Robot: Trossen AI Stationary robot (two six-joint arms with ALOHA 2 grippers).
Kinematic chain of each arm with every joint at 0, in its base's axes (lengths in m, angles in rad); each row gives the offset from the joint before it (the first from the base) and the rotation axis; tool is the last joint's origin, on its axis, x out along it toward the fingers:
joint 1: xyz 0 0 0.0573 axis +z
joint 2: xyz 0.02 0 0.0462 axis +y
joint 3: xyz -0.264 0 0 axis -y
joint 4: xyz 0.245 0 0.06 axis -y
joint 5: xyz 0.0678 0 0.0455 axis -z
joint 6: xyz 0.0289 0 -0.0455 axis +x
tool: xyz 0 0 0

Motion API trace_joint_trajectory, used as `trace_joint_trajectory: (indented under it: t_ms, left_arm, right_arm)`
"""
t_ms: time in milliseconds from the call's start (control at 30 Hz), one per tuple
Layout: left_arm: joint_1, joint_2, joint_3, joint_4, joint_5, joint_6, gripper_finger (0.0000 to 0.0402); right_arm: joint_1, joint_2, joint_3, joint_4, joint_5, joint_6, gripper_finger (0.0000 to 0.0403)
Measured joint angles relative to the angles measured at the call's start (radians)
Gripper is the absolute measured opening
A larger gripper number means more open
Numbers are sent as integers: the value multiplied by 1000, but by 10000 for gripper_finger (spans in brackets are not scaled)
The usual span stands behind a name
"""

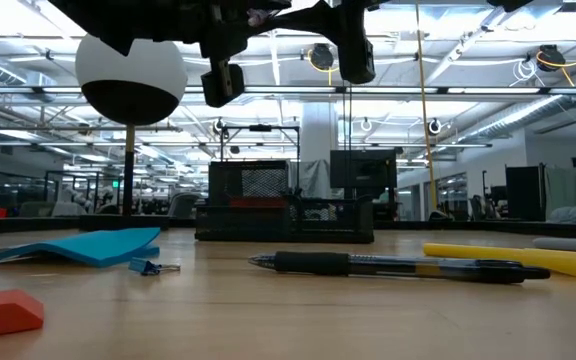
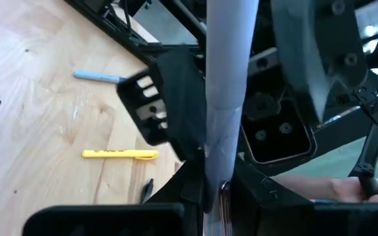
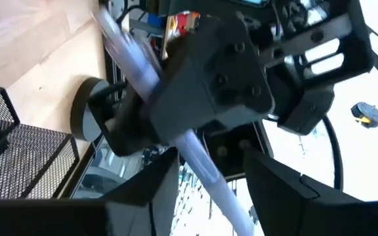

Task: Pick and place office supplies into organizer
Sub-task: Put the violet pen into the black desk organizer

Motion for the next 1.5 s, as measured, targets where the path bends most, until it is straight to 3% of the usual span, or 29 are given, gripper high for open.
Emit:
trace_joint_trajectory:
  t_ms: [133, 400, 533, 733, 833, 1133, 1500]
  left_arm:
    - [0, -1, 0, 7, 3, -11, 42]
    - [-1, -1, 1, 0, 20, -46, 42]
    - [-1, -1, 1, -2, 21, -49, 42]
    - [-2, -1, 1, 3, 20, -21, 42]
    - [-6, -1, 1, 2, 19, -21, 42]
    - [-5, -1, 1, 0, 15, -37, 42]
    - [-5, -2, 1, 7, 25, -44, 42]
  right_arm:
    - [5, 0, 0, -7, -19, -1, 141]
    - [11, 0, -2, -34, -19, -25, 34]
    - [11, 0, -2, -41, -34, -23, 34]
    - [10, 0, -2, -25, -86, 47, 93]
    - [4, 0, -2, -26, -112, 51, 102]
    - [-4, 0, -2, -36, -120, 12, 58]
    - [-3, 0, -2, -17, -119, 37, 39]
